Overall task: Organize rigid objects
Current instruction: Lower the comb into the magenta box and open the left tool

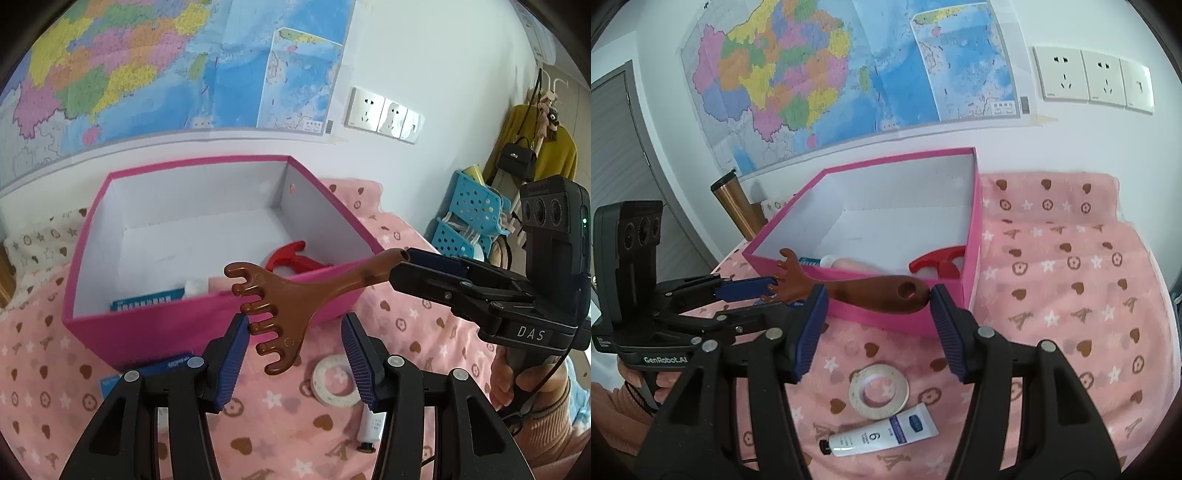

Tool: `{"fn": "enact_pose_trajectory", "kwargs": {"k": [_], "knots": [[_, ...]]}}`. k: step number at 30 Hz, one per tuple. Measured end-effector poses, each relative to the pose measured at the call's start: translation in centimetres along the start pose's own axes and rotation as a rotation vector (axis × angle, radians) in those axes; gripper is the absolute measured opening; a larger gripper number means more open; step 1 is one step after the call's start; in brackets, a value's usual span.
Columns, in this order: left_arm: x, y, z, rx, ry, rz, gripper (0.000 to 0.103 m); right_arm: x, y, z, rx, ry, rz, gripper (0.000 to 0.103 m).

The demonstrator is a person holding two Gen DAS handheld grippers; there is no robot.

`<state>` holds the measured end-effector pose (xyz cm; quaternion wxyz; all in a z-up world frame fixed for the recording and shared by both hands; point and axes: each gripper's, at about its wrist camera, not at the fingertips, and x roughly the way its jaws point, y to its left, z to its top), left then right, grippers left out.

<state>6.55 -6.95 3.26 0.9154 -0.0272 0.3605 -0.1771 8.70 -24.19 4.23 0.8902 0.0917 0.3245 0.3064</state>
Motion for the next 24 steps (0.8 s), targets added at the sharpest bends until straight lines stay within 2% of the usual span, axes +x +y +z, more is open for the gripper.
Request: {"fn": "enact_pose_trajectory", "kwargs": {"k": [13,24], "knots": [[1.5,1.1,2.6,-0.013,-0.007,0.004,0.052,1.0,-0.4,2.2,-0.029,-0.017,-0.028,0.060],[4.1,2.2,4.0,-0.019,0.033,0.022,0.052,3.3,-1.4,3.1,-0.034,0.023,-0.058,0.060]]}}
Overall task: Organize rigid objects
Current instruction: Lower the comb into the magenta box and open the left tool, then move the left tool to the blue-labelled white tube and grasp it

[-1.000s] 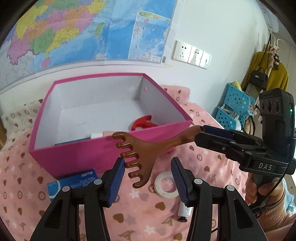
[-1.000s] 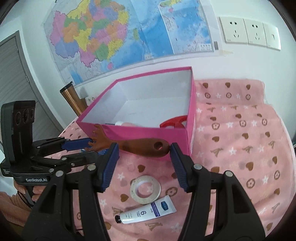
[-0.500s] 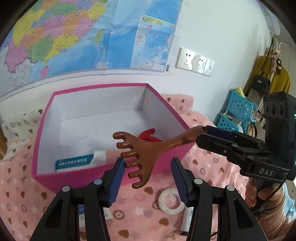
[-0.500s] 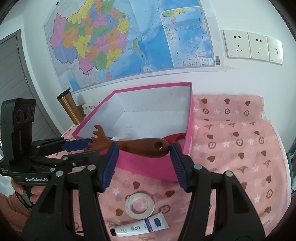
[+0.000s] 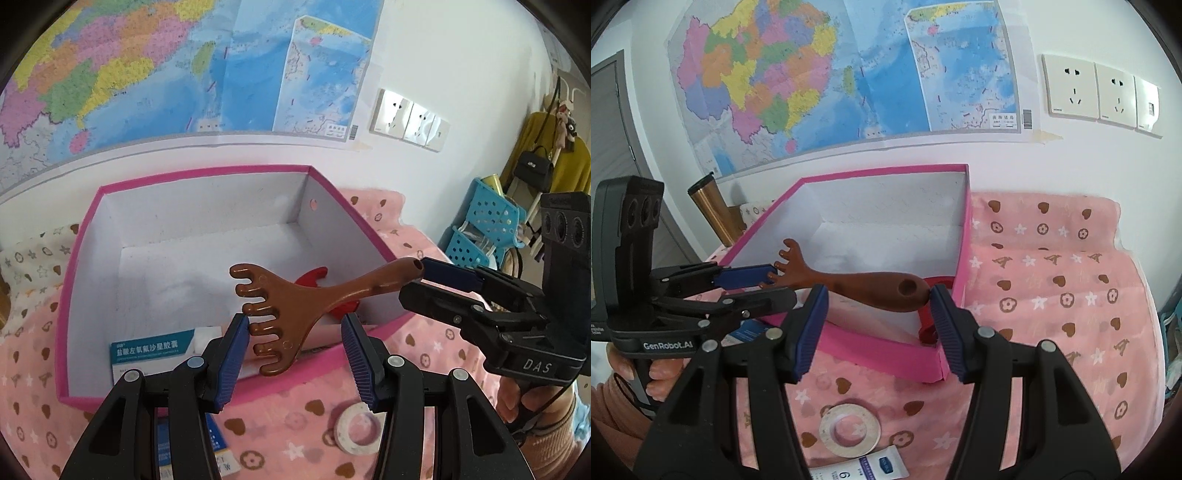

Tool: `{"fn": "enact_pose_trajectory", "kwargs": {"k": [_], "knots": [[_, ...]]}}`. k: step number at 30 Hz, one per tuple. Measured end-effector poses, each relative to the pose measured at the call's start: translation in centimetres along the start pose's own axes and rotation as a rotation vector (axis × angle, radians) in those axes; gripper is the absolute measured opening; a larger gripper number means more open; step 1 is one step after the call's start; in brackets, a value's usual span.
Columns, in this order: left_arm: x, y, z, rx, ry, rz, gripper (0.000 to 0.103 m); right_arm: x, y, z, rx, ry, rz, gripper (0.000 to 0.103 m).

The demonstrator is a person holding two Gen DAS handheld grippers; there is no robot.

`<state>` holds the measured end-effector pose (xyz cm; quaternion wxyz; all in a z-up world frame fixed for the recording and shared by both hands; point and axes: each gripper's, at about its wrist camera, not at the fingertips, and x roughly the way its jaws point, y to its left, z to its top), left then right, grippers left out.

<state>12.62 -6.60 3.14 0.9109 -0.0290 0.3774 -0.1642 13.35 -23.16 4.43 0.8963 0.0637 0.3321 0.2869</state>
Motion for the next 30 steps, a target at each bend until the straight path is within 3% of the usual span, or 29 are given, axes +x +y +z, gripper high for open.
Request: {"fn": "enact_pose_trajectory", "kwargs": {"k": [18,30], "knots": [[3.3,1.2,0.4,-0.037,0.044,0.018,0.052,2.0,0.0,0.3,-0.010,0.025,-0.063,0.060],[-0.9,0.4,-1.8,0.029,-0.046,0.009,0.052,-0.9,-0.3,-0.9,0.017,-0.013,-0.017,0.060]]}}
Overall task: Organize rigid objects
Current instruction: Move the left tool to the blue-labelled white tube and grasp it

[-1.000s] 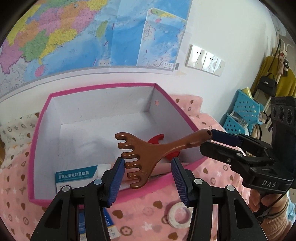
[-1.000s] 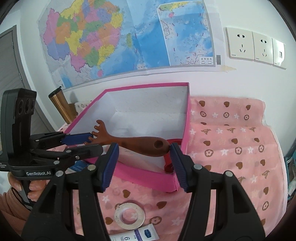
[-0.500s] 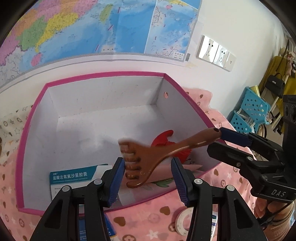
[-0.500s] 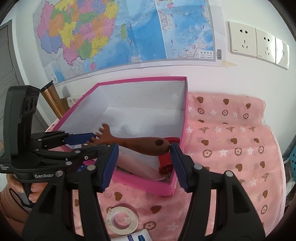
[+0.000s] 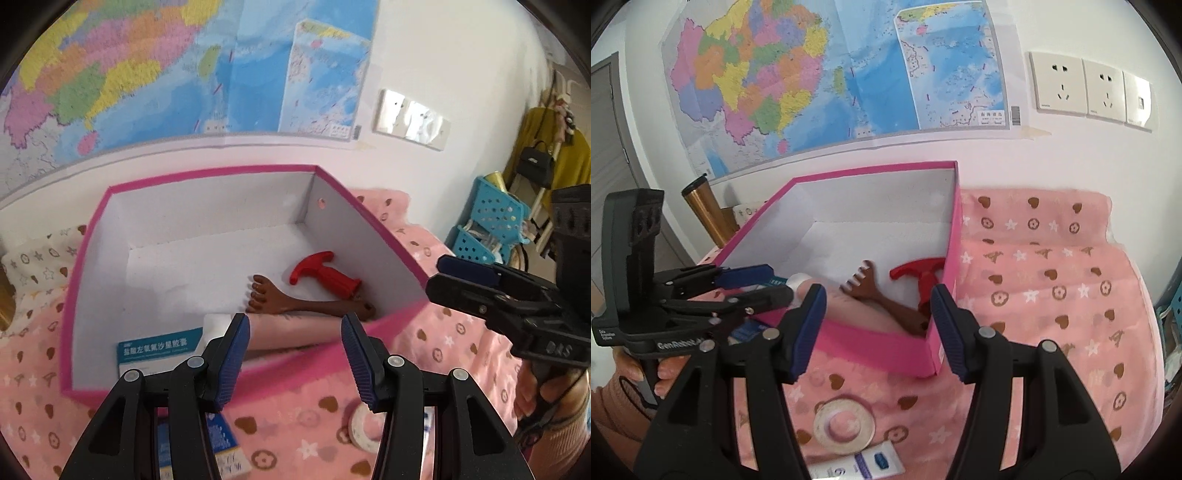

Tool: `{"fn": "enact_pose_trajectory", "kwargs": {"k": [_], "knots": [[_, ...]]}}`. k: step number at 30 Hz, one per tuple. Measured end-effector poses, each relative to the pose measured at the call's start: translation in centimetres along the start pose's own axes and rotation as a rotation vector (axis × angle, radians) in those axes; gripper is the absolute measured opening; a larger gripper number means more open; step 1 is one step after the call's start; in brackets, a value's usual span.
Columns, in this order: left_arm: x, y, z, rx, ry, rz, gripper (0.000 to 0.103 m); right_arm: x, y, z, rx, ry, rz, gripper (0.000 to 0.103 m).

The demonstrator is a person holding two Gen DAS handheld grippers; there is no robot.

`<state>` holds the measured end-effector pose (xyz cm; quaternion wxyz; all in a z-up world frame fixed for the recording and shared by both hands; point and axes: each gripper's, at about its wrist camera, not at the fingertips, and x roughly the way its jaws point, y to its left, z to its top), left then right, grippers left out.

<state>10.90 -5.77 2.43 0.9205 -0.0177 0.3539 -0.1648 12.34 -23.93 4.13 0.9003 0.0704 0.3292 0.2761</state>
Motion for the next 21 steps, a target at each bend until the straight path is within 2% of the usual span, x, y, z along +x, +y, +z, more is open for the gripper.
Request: {"fn": "enact_pose_trajectory", "kwargs": {"k": [10,13,21], "knots": [[-3.7,-1.2,-3.5,0.027,-0.032,-0.044,0.052,-2.1,-0.9,-3.7,0.048,0.041,0.046,0.060],[-3.6,-1.7,-4.9,0.019,-0.005,-0.070,0.052,-2.0,-1.1,-5.3,0.062,0.080,0.045,0.060],[-1.1,-4.5,-8.8,0.041,0.142,-0.151,0.052,-0.8,-1.9,-9.2,0.119,0.180,0.050,0.060]]}}
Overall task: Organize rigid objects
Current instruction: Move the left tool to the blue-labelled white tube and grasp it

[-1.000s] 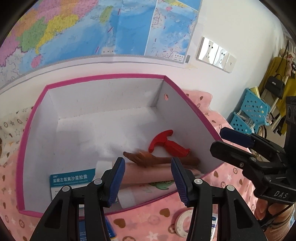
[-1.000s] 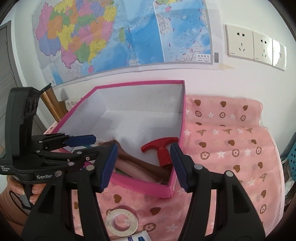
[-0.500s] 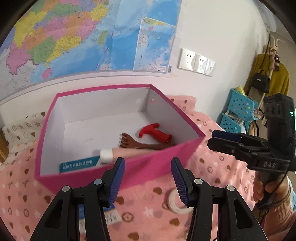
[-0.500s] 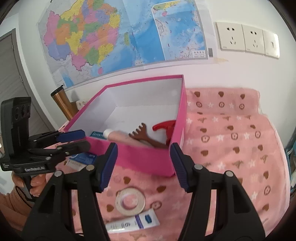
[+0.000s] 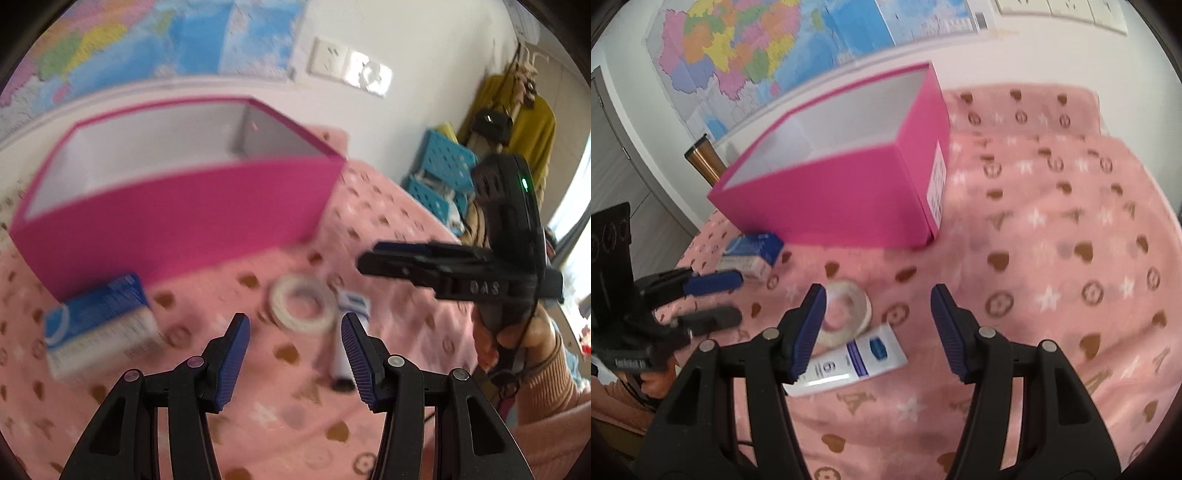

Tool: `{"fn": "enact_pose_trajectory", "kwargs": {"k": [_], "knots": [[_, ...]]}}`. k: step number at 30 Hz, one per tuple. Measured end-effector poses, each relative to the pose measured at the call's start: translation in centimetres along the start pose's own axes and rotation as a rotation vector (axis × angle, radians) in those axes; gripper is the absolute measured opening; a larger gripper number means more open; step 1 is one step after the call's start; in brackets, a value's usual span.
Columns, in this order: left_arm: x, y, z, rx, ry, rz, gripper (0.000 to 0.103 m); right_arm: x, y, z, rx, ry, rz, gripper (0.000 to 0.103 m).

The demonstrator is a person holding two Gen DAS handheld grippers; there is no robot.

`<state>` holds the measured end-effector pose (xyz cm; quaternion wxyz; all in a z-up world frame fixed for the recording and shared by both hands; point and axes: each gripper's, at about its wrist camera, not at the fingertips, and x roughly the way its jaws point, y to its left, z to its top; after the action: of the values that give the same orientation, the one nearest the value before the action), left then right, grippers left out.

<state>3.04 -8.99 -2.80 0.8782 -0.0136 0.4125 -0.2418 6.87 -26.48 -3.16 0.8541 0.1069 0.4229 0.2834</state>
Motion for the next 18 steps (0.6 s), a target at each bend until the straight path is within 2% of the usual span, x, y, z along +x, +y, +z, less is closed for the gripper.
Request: {"fn": "enact_pose_trajectory", "kwargs": {"k": [4,14,15,17,18], "knots": [[1.2,-0.7,-1.6,-0.019,0.064,-0.061,0.052,0.7,-0.4,-1.0,0.011,0.033,0.007,0.060],[1.4,-1.2,-4.4,-0.075,0.126,-0.105,0.051,1.9,0.0,-1.8,0.006,0.064,0.030,0.060],[1.3,-1.2,-4.5,-0.076,0.126,-0.102,0.049,2.0,0.1,-1.9,0.004,0.069,0.031,0.060],[1.3,-1.3,-4.6,-0.086,0.128,-0.088,0.033,2.1,0.2,-2.1,0.000,0.072,0.033,0.060],[1.3,-1.2,-4.6,-0.091,0.130,-0.089,0.031,2.1,0.3,-2.2,-0.002,0.075,0.036,0.060]]}}
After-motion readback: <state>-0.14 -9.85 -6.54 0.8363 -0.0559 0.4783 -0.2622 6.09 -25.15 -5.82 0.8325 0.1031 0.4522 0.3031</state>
